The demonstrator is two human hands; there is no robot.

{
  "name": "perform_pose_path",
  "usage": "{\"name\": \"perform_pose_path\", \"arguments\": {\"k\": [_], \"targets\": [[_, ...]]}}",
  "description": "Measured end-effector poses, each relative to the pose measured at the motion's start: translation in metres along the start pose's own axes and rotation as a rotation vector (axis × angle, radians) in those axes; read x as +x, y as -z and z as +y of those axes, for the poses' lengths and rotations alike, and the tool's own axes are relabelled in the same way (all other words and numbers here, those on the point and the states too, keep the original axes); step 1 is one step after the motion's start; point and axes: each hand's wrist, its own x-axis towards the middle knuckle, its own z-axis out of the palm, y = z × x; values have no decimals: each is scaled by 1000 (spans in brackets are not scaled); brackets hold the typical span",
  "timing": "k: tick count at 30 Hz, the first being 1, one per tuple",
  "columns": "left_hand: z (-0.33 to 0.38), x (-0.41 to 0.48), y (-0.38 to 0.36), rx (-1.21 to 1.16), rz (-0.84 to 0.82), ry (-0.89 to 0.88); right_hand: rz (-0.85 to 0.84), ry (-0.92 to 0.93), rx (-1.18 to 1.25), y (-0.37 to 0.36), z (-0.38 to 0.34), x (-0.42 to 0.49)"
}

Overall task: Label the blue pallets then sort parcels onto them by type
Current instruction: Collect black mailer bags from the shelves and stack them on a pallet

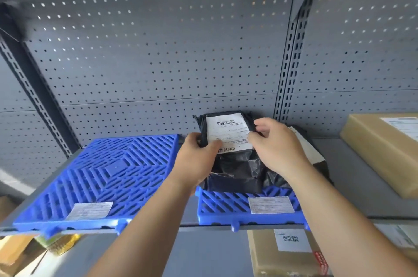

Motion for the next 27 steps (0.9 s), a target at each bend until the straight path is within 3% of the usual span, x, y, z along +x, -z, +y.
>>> {"name": "perform_pose_path", "arguments": {"k": [16, 27], "targets": [[17, -6, 16, 316, 112, -419, 165, 57, -193, 6, -8, -44], [65, -76, -67, 591, 125, -785, 323, 98, -554, 94, 28, -89]]}}
